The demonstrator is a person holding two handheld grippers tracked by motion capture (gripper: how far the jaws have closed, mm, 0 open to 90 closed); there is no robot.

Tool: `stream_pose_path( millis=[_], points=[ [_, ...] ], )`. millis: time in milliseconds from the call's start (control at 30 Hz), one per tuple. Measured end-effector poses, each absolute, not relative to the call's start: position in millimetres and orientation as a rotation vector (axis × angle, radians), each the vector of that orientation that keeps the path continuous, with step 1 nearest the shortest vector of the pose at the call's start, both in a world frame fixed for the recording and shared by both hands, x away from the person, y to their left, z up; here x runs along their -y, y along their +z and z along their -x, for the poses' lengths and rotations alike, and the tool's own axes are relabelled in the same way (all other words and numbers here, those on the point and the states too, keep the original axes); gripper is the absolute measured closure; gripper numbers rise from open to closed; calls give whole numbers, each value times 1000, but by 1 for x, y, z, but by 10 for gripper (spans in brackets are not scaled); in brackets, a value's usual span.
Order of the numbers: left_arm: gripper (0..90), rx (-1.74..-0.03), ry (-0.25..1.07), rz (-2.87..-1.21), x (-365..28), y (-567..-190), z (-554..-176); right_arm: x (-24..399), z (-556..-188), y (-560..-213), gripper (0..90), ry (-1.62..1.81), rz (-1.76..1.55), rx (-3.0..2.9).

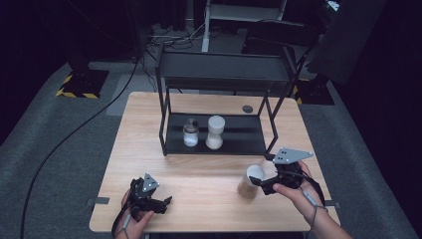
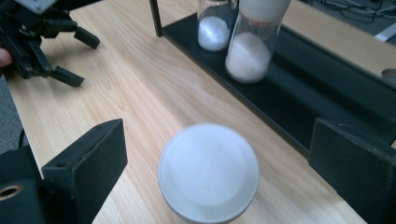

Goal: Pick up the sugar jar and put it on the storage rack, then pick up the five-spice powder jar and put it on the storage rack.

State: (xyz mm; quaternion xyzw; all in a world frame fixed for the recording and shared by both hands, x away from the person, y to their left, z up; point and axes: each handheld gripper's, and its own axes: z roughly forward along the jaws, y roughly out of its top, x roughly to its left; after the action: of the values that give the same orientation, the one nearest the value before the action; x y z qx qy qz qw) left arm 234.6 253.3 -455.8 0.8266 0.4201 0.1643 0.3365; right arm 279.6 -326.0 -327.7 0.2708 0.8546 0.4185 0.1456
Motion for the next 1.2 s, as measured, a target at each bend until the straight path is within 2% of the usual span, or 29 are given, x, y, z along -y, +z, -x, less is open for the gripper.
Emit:
stream_pose_path(
  millis=[533, 800, 967, 1200],
  points=[
    [1, -1095, 428, -2155, -253, -456, -235, 320, -288, -360, 100, 1153, -796, -2525],
    [1, -1097, 428, -2154, -253, -456, -235, 323, -291, -376, 189, 1192, -790, -2511],
    [1, -1095, 428, -2155, -253, -456, -235, 324, -293, -382, 320, 1206, -754, -2517],
    [1, -1096, 428, -2155, -253, -456, -235, 323, -290, -382, 339, 1196, -736, -2511]
  ],
)
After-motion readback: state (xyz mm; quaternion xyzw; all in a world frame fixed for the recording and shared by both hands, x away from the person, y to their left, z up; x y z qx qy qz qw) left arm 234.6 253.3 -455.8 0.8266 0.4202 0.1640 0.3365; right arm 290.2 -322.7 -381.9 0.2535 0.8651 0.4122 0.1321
